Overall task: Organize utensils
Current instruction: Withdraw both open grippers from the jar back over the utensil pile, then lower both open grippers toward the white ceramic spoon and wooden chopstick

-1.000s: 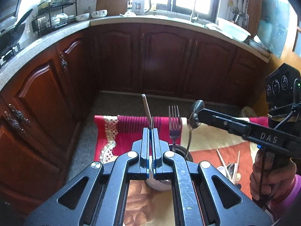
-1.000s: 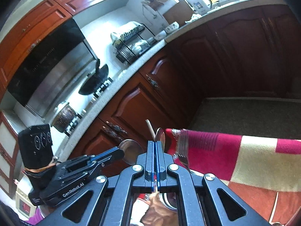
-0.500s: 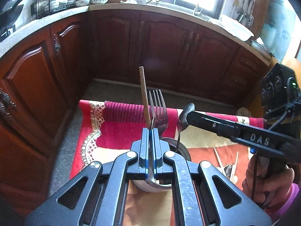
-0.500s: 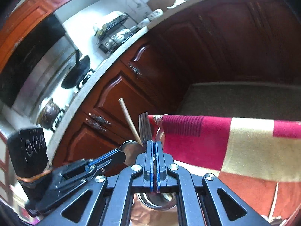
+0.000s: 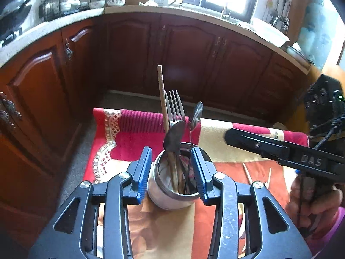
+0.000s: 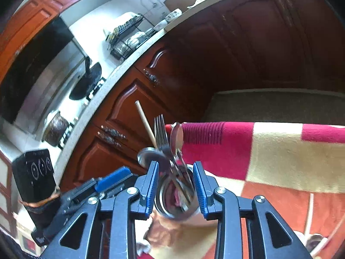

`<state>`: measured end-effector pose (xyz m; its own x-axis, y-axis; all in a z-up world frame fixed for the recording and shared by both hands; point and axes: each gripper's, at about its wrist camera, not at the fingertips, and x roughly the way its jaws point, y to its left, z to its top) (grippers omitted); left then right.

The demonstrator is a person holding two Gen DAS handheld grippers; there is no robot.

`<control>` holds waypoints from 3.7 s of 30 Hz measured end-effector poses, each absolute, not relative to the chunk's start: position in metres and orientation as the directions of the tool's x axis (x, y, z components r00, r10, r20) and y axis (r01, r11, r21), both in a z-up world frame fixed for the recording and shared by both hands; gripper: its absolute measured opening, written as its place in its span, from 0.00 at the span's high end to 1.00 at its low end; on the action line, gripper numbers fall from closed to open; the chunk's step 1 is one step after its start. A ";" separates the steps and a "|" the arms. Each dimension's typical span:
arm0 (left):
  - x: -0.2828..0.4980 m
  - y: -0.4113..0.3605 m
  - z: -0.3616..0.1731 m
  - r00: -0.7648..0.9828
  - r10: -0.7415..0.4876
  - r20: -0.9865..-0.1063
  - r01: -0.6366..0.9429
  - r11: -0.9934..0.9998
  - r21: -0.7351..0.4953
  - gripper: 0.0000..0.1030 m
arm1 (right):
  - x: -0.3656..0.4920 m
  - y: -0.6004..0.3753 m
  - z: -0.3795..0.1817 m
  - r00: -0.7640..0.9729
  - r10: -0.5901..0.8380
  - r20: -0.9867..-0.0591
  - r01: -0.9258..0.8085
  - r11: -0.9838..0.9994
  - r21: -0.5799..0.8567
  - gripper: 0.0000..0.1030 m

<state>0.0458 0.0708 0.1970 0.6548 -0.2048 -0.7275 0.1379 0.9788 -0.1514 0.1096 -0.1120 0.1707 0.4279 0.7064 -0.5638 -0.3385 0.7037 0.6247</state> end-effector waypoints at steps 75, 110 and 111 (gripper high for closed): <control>-0.037 -0.063 0.079 0.525 -0.146 -0.839 0.181 0.982 -0.058 0.43 | -0.048 -0.276 0.100 0.538 0.300 -0.788 -0.015 0.938 0.347 0.58; 0.007 -0.076 0.061 0.452 -0.265 -0.852 0.232 0.957 -0.174 0.43 | 0.021 -0.312 0.049 0.517 0.470 -0.715 0.069 0.811 0.582 0.71; 0.009 -0.078 0.060 0.447 -0.270 -0.853 0.238 0.955 -0.178 0.43 | 0.024 -0.314 0.047 0.517 0.483 -0.706 0.077 0.796 0.600 0.71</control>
<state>0.0090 -0.0776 0.0599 0.4466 -0.2702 -0.8530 0.2379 0.9549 -0.1779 0.0241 -0.3144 0.0471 0.5171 0.4832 -0.7065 0.0766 0.7960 0.6004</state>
